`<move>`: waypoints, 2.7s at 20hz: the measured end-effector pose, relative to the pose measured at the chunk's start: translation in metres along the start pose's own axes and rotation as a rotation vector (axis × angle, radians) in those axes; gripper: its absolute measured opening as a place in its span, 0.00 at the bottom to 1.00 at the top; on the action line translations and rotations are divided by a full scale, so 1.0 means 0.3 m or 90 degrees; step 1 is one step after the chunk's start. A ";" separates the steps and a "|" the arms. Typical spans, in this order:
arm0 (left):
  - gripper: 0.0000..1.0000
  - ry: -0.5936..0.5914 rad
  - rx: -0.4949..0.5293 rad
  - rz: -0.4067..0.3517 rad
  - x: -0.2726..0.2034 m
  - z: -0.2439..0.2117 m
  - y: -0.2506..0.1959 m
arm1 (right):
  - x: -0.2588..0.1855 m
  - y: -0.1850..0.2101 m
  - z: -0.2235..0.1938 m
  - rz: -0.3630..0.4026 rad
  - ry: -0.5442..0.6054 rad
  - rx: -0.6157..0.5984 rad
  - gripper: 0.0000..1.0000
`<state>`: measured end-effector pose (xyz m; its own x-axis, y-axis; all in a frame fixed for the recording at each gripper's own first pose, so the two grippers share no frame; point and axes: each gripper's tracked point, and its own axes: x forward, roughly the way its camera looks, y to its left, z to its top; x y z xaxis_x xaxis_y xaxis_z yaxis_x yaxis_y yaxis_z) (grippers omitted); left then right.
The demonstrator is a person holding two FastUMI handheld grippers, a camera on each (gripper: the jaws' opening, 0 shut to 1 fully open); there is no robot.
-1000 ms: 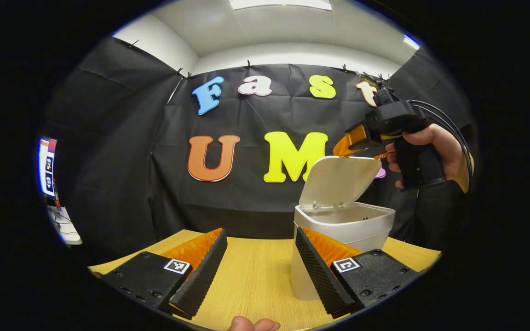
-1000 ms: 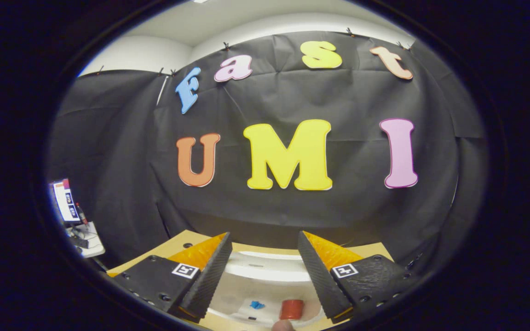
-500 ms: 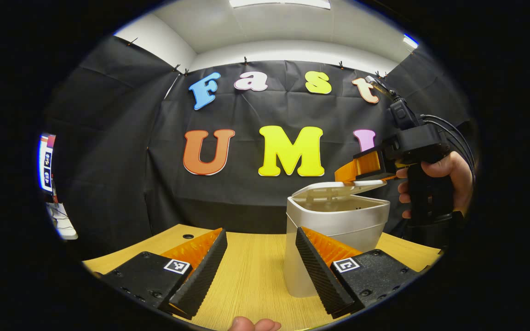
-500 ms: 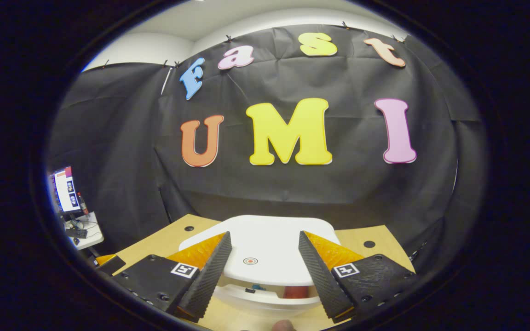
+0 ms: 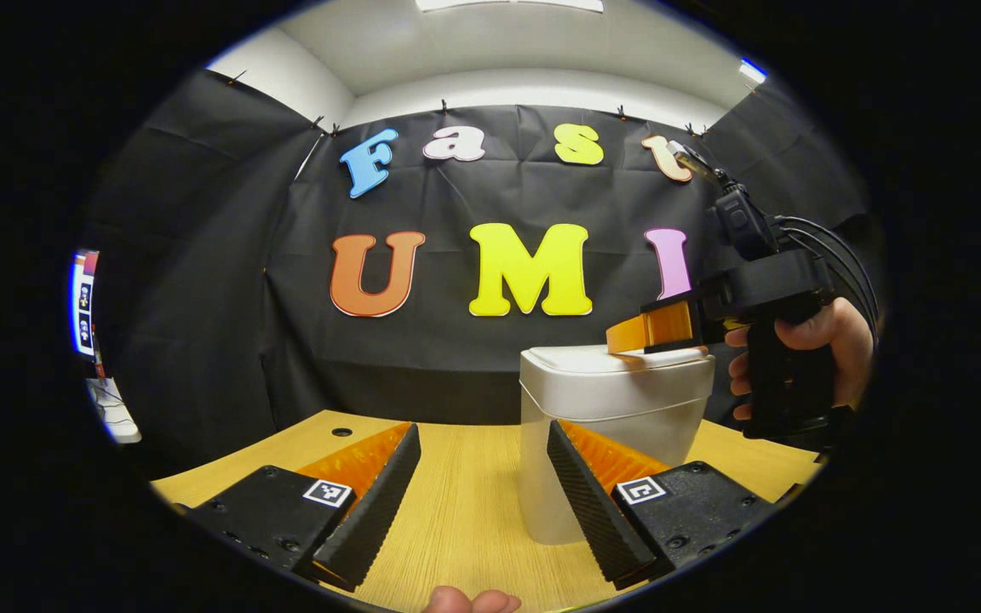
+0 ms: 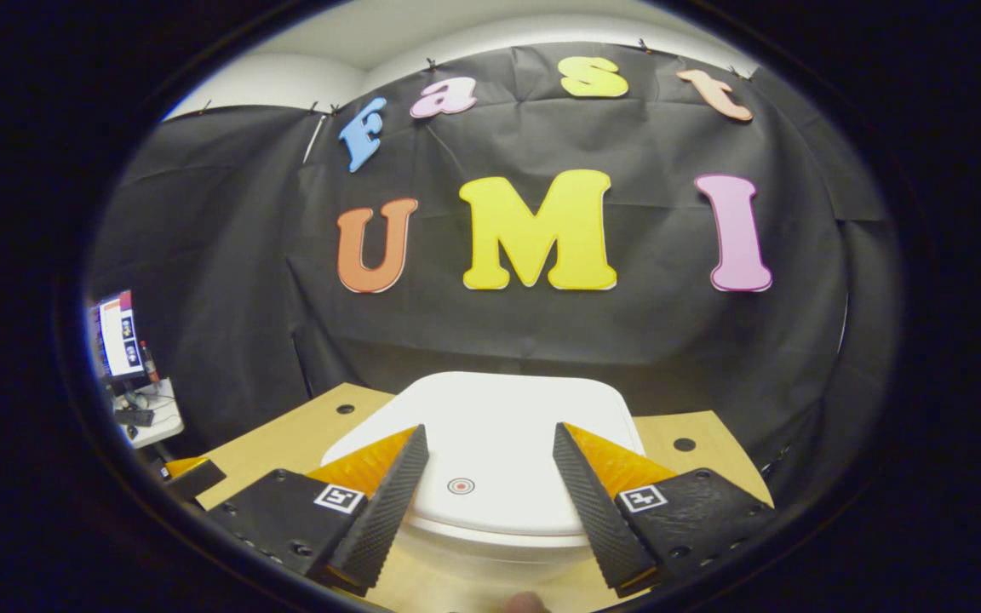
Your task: Press the lid of the desktop garbage bin to open it, pick up the crumpled paper on the desktop and throw it into the bin, then pick up the pop can on the desktop and drop it into the bin, and finally close the garbage bin lid.
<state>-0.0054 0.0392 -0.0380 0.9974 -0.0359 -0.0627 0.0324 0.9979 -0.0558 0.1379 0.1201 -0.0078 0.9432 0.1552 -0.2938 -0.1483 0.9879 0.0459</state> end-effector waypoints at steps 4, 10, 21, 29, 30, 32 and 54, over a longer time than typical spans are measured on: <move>0.97 0.000 -0.017 -0.008 -0.002 -0.002 -0.007 | 0.003 0.000 -0.020 0.004 0.003 -0.003 0.94; 0.97 0.004 -0.026 -0.010 0.008 -0.010 -0.001 | 0.013 -0.005 -0.057 0.002 0.004 -0.027 0.95; 0.97 -0.010 -0.003 0.021 -0.017 0.032 0.013 | -0.003 -0.037 -0.015 -0.020 -0.078 0.000 0.99; 0.96 -0.018 0.010 0.027 -0.014 0.055 -0.010 | -0.100 -0.073 0.027 -0.004 -0.149 -0.022 0.95; 0.97 -0.020 0.012 0.027 -0.013 0.059 -0.014 | -0.133 -0.090 0.036 -0.008 -0.164 -0.014 0.98; 0.96 -0.025 0.011 0.027 -0.012 0.060 -0.022 | -0.201 -0.130 0.046 -0.031 -0.195 -0.020 0.95; 0.96 -0.058 0.017 -0.003 -0.173 0.020 -0.066 | -0.568 -0.178 -0.370 -0.144 -0.234 -0.039 0.95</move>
<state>-0.0573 0.0216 -0.0278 0.9990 -0.0361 0.0282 0.0369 0.9989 -0.0285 -0.0480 0.0408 -0.0660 0.9955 -0.0651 0.0695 0.0680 0.9969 -0.0403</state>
